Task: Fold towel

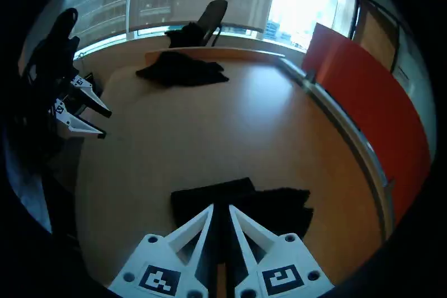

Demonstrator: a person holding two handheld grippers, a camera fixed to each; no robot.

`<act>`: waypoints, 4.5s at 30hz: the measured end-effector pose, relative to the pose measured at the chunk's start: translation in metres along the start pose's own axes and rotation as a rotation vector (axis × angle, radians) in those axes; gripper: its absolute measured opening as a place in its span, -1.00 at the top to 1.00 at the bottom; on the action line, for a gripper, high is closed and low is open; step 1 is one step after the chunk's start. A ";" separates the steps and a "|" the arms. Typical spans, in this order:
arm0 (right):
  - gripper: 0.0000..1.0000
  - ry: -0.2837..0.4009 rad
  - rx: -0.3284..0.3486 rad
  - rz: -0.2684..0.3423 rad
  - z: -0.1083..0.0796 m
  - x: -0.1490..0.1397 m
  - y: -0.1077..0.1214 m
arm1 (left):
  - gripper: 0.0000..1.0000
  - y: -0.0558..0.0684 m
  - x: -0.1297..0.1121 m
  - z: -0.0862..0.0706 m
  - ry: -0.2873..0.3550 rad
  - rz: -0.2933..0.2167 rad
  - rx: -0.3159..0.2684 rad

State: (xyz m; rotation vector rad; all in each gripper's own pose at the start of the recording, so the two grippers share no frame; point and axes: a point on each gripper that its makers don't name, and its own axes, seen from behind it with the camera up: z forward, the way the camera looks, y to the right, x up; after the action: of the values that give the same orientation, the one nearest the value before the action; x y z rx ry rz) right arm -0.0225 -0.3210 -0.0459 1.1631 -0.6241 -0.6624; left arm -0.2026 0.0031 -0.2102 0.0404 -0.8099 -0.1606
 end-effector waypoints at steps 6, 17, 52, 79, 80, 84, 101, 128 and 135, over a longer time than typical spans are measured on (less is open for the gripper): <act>0.92 -0.019 0.033 0.000 0.014 -0.006 -0.011 | -0.97 -0.005 -0.001 0.000 -0.006 -0.011 0.021; 0.92 -0.034 0.068 0.033 0.033 -0.011 -0.022 | -0.97 -0.009 -0.003 0.000 -0.010 -0.008 0.030; -0.48 -0.106 0.013 0.156 0.024 -0.074 -0.034 | -0.97 -0.014 0.001 -0.003 -0.001 0.022 0.045; -0.01 -0.184 -0.062 0.308 0.018 -0.141 -0.049 | -0.97 -0.009 0.001 -0.007 0.000 0.047 0.042; 0.05 -0.182 -0.062 0.315 0.019 -0.141 -0.049 | -0.97 -0.009 0.001 -0.007 0.000 0.047 0.042; 0.30 -0.176 -0.066 0.330 0.021 -0.140 -0.050 | -0.97 -0.009 0.002 -0.008 0.001 0.051 0.041; 0.91 -0.135 -0.107 0.342 0.007 -0.114 -0.033 | -0.97 -0.008 0.009 -0.006 0.017 0.060 0.025; 0.92 0.126 -0.292 0.291 -0.098 0.023 0.093 | -0.97 0.023 0.067 -0.003 0.117 0.125 -0.058; 0.92 0.126 -0.362 0.328 -0.135 0.001 0.121 | -0.97 0.035 0.074 0.000 0.121 0.136 -0.081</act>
State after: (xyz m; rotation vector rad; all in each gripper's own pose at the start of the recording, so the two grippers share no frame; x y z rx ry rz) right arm 0.0956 -0.2081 0.0322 0.7377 -0.5452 -0.3972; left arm -0.1478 0.0256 -0.1534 -0.0808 -0.6825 -0.0614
